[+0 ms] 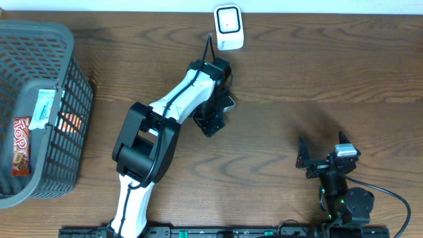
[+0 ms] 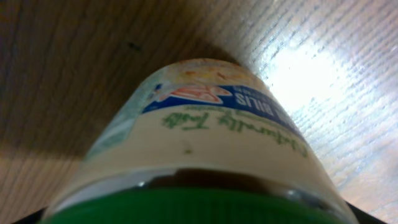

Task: Scan the item barcode
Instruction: 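Set the bottle down on the table center and release, then move the left gripper back into the basket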

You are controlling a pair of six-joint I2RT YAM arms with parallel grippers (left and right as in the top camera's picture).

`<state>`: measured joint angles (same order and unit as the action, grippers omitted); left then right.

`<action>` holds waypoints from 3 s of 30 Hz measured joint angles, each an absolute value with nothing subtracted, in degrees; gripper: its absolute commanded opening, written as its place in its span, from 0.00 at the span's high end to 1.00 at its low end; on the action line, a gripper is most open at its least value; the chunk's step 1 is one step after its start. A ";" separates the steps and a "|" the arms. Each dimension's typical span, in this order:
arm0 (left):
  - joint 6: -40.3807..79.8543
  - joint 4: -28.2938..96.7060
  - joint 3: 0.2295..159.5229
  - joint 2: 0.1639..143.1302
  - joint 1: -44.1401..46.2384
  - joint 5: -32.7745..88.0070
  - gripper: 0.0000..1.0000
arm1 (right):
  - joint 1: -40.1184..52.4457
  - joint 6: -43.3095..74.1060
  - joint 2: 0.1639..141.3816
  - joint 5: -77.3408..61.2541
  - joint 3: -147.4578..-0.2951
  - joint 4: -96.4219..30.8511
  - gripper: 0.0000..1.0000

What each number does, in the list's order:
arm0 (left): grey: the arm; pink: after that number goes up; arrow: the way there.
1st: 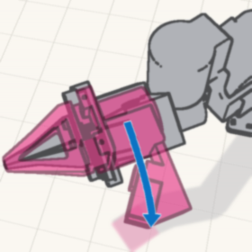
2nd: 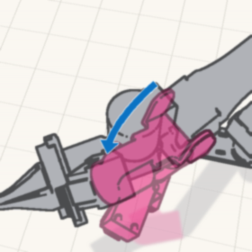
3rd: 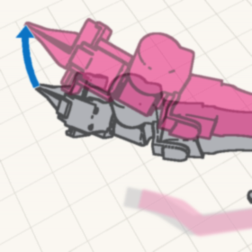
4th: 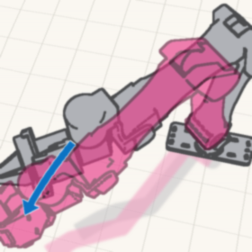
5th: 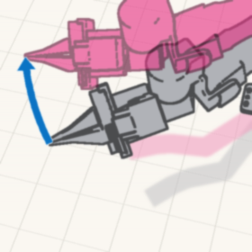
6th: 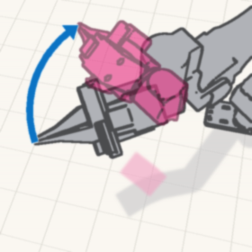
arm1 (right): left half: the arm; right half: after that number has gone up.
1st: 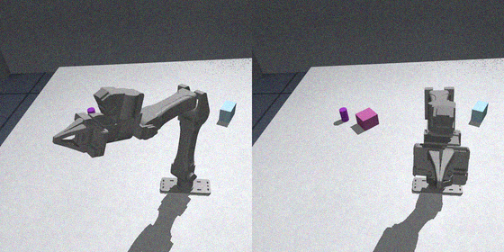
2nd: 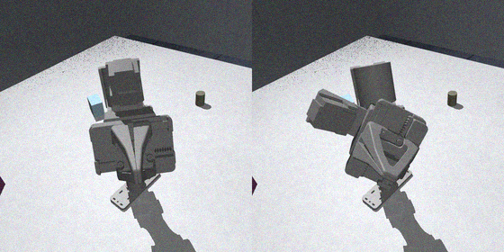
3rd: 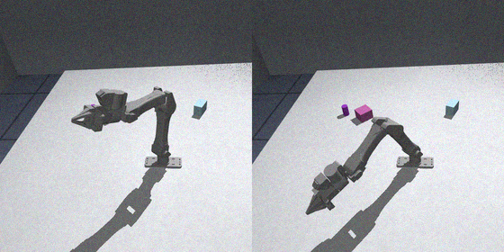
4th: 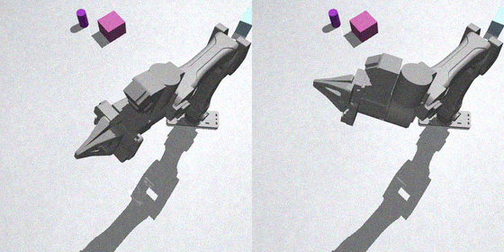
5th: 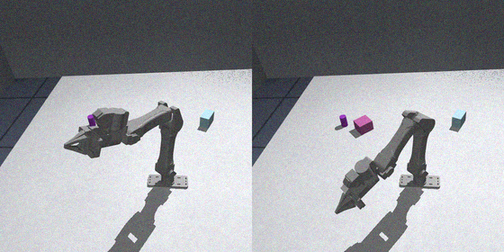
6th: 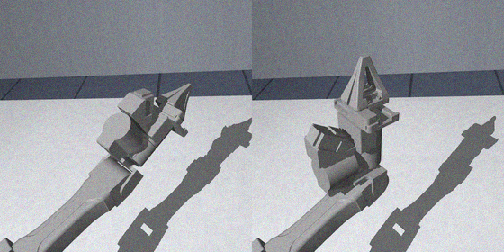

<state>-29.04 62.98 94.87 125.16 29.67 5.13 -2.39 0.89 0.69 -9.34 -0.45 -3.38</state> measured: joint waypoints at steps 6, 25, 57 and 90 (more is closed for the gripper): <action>-29.43 67.11 95.29 125.14 29.69 2.46 0.02 | -2.39 0.89 0.69 -9.34 -0.45 -3.38 0.01; -14.66 56.77 101.38 86.04 25.91 -7.57 0.02 | -2.39 0.89 0.69 -9.34 -0.45 -3.38 0.01; 45.80 71.37 100.71 107.57 -35.38 -2.00 0.02 | -2.39 0.89 0.69 -9.34 -0.45 -3.38 0.01; 49.19 59.88 92.68 121.73 -28.64 -0.93 0.34 | -2.39 0.89 0.69 -9.34 -0.45 -3.38 0.01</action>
<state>49.19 59.88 92.68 121.73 -28.64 -0.93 -2.39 0.89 0.69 -9.34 -0.45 -3.38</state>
